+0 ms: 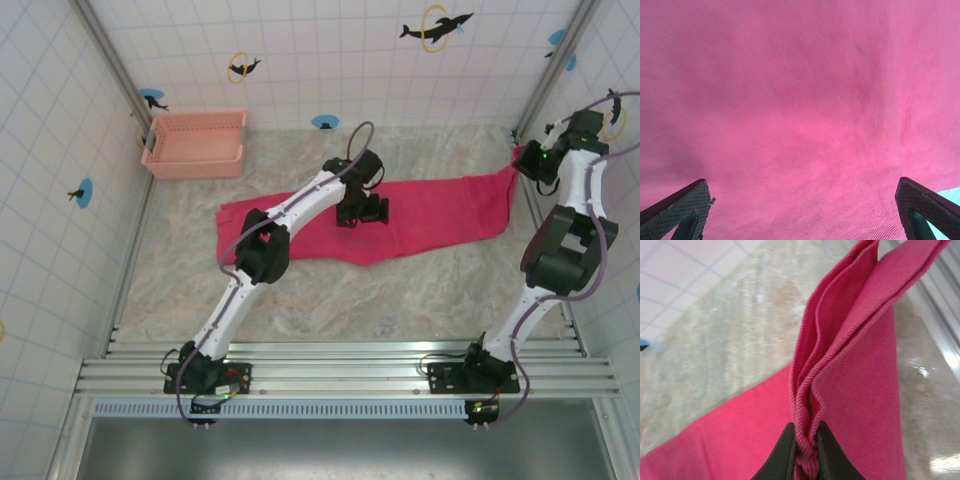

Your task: Roll up the long pants

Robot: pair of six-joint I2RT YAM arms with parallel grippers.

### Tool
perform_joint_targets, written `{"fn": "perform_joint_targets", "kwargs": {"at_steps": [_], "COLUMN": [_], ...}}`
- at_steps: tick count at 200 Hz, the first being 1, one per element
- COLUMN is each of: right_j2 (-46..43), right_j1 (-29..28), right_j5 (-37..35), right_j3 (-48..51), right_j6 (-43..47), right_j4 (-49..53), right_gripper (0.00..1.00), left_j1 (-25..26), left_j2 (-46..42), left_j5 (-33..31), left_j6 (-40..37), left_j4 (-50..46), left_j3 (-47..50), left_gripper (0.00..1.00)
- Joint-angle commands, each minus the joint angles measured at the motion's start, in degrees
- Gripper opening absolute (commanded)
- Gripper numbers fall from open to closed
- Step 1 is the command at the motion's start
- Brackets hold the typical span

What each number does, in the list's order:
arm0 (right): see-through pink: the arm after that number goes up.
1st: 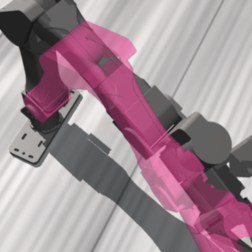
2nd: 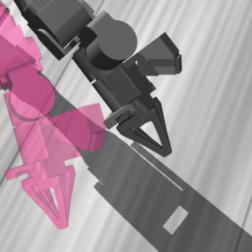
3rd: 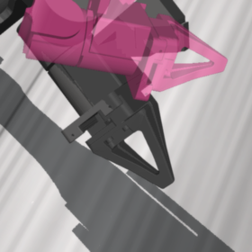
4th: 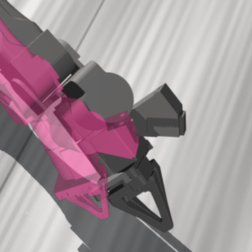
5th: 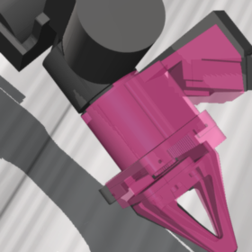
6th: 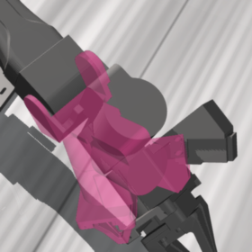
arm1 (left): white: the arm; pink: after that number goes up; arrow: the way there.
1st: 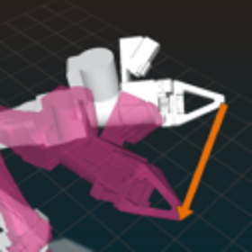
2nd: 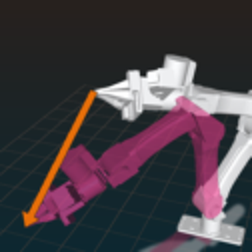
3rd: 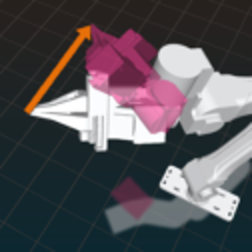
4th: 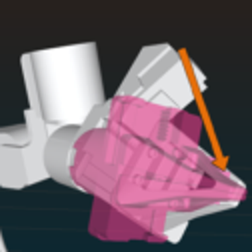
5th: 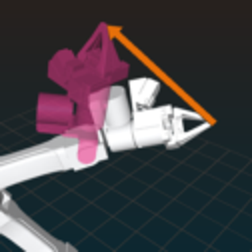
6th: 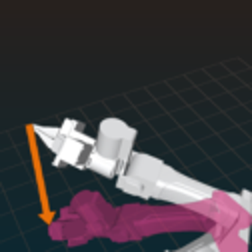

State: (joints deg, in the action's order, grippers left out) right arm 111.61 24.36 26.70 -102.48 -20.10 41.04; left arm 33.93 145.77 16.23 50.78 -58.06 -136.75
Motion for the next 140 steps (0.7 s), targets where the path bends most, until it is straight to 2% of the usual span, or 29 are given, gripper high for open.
{"fn": "perform_joint_targets", "kwargs": {"at_steps": [1, 26, 45, 71, 100, 140], "right_j2": [-8.77, -13.22, -15.79, -17.74, -15.44, -8.85], "right_j1": [-5.87, -14.76, -23.18, -35.43, -45.81, -57.21], "right_j5": [5.57, 8.23, 8.95, 6.89, 5.66, 5.35], "right_j3": [-1.49, 1.65, 4.03, 6.19, 5.74, 0.52], "right_j6": [-0.24, -1.76, -3.82, -7.39, -11.27, -12.63], "right_j4": [-1.17, -2.91, -4.54, -8.80, -14.46, -17.30], "right_gripper": [0.00, 0.00, 0.00, 0.00, 0.00, 0.00], "left_j1": [-9.33, -17.36, -22.55, -30.10, -37.07, -39.95], "left_j2": [-9.52, -20.69, -29.76, -43.23, -54.23, -57.71], "left_j5": [-6.01, -15.29, -21.72, -22.99, -22.55, -22.30], "left_j6": [-2.56, -7.21, -10.13, -10.38, -9.50, -10.54], "left_j4": [-0.62, -3.81, -3.97, 1.18, 5.06, 5.98], "left_j3": [0.12, 7.72, 18.55, 39.40, 58.27, 67.98], "left_gripper": [0.97, 0.97, 0.97, 0.97, 0.97, 0.97]}}
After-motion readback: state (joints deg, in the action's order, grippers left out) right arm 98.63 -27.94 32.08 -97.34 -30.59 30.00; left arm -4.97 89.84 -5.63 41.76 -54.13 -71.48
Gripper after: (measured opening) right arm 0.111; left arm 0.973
